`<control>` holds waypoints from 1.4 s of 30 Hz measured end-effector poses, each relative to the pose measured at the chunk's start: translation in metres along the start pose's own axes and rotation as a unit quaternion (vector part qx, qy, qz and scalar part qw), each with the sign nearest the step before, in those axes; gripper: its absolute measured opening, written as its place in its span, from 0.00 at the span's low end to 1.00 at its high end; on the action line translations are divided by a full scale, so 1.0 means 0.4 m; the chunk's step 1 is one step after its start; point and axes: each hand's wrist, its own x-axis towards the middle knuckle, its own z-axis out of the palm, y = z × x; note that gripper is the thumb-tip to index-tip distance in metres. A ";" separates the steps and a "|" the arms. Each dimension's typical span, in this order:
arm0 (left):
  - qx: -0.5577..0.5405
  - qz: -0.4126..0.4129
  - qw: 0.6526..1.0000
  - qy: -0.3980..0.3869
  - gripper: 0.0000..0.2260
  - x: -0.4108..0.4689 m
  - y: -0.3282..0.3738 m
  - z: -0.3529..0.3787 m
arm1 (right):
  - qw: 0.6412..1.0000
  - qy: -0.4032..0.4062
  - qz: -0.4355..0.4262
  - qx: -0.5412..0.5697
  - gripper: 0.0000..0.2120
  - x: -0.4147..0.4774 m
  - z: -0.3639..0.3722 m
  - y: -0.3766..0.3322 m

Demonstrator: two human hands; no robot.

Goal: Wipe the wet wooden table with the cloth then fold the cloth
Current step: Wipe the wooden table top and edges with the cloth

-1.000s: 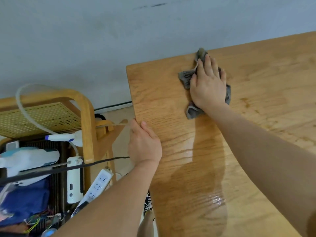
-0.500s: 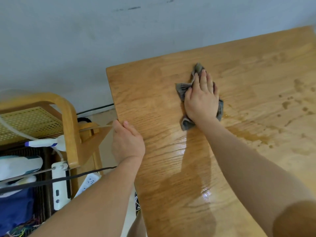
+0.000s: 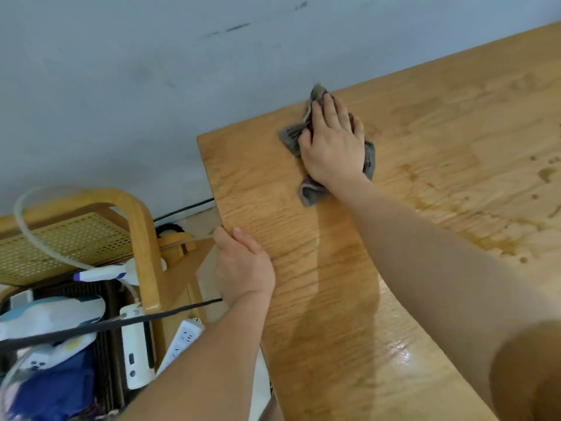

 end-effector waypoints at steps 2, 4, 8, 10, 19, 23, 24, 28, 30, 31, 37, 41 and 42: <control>0.007 0.007 1.000 0.000 0.17 0.001 -0.006 0.005 | 1.000 0.005 0.014 -0.007 0.27 0.051 0.003 -0.017; 0.007 0.010 1.000 0.007 0.18 0.000 -0.010 0.011 | 0.998 0.004 -0.058 -0.022 0.25 0.022 0.008 -0.037; 0.000 0.020 1.000 0.022 0.19 -0.006 -0.006 0.010 | 0.960 -0.043 -0.277 -0.022 0.24 -0.198 0.018 -0.060; 0.001 0.026 0.999 0.022 0.18 -0.004 -0.005 0.008 | 0.948 -0.057 -0.314 -0.012 0.23 -0.253 0.007 -0.023; 0.008 0.027 0.999 0.024 0.17 -0.002 -0.013 0.014 | 0.999 0.016 -0.026 -0.044 0.27 0.028 -0.006 0.029; 0.005 0.026 0.999 0.029 0.17 -0.008 -0.011 0.009 | 0.985 0.015 -0.171 -0.025 0.26 -0.176 0.016 -0.038; 0.005 0.026 0.999 0.033 0.17 -0.008 -0.009 0.007 | 0.976 -0.003 -0.215 -0.015 0.25 -0.240 0.015 -0.035; 0.025 0.020 0.999 0.027 0.16 0.001 -0.007 0.009 | 0.966 -0.016 -0.256 -0.011 0.24 -0.221 -0.013 0.066; 0.024 0.016 0.999 0.026 0.15 0.005 -0.011 0.014 | 0.993 0.008 -0.113 -0.013 0.25 -0.132 -0.025 0.090; 0.027 0.016 0.999 0.027 0.15 0.004 -0.012 0.014 | 0.999 0.015 -0.045 -0.016 0.26 -0.109 -0.023 0.081; 0.033 0.022 0.998 0.039 0.16 -0.011 -0.009 0.008 | 0.986 0.008 -0.166 0.000 0.25 -0.430 0.016 -0.033; 0.044 0.024 0.998 0.030 0.17 0.000 -0.011 0.010 | 0.985 -0.029 -0.171 -0.005 0.24 -0.543 -0.020 0.100; 0.047 0.028 0.998 0.031 0.17 0.001 -0.012 0.010 | 0.989 -0.023 -0.143 -0.010 0.25 -0.523 -0.029 0.132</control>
